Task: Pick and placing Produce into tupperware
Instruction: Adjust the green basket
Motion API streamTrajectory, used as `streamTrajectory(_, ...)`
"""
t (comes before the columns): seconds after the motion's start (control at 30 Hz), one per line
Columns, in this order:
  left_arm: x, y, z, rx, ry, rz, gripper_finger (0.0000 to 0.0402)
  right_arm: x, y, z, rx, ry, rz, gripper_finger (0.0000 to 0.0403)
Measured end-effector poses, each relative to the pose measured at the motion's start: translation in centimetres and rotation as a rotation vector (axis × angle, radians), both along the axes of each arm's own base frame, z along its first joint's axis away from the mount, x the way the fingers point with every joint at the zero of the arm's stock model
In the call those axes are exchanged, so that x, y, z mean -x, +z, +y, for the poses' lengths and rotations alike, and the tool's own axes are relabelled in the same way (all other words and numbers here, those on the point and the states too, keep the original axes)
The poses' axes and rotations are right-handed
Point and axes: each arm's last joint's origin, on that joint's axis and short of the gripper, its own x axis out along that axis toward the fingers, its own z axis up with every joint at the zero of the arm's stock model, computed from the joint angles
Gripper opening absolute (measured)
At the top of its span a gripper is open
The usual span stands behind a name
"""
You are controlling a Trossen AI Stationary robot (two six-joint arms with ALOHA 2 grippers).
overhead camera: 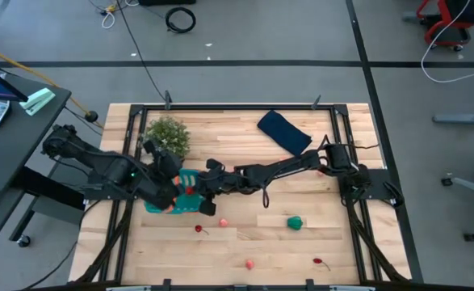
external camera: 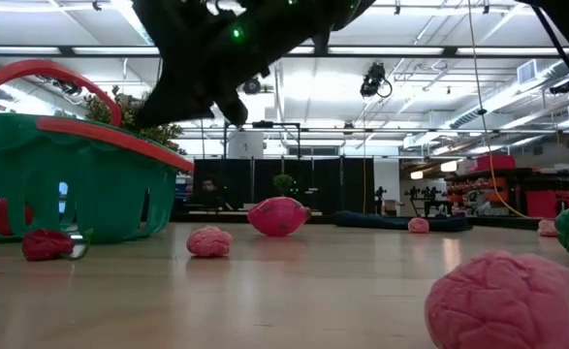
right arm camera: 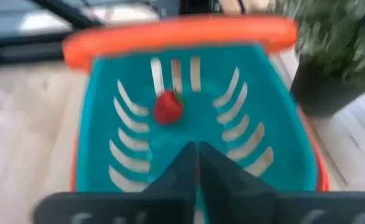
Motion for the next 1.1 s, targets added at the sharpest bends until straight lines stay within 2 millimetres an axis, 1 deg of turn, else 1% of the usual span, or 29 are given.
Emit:
streamTrajectory(0.07, -0.1, 0.0, 0.1, 0.021, 0.007, -0.001, 0.0008, 0.0, -0.1, 0.0, 0.014, -0.007, 0.0, 0.0011)
streamTrajectory(0.17, -0.3, -0.1, 0.3, 0.077, 0.006, 0.007, 0.0008, -0.1, 0.2, 0.0, 0.011, -0.021, -0.015, 0.0007)
streamTrajectory(0.23, -0.8, -0.3, 0.3, 0.113, 0.007, 0.013, 0.0006, 0.0, 0.1, 0.0, 0.01, -0.023, -0.012, 0.0005)
streamTrajectory(0.43, -2.9, -1.7, 0.2, 0.147, 0.026, 0.054, 0.0005, 0.1, -0.3, -0.1, -0.002, -0.036, 0.011, 0.0003)
streamTrajectory(0.53, -4.0, -2.7, 0.1, 0.178, 0.028, 0.101, 0.0004, 0.1, -0.2, -0.1, -0.017, -0.045, 0.009, 0.0003)
streamTrajectory(0.7, -5.1, -4.1, 0.0, 0.215, 0.035, 0.179, 0.0003, 0.3, -0.5, 0.3, -0.012, -0.036, 0.03, 0.0002)
streamTrajectory(0.83, -5.3, -4.6, -0.1, 0.267, 0.028, 0.23, 0.0004, 0.5, -0.7, 0.5, -0.022, -0.034, 0.053, 0.0002)
streamTrajectory(0.93, -4.9, -4.8, -0.1, 0.307, 0.04, 0.275, 0.0003, 0.7, -1.0, 0.3, -0.018, -0.045, 0.088, 0.0002)
streamTrajectory(1.1, -4.4, -5.0, -0.3, 0.358, 0.051, 0.33, 0.0003, 0.6, -0.9, 0.4, -0.021, -0.046, 0.084, 0.0001)
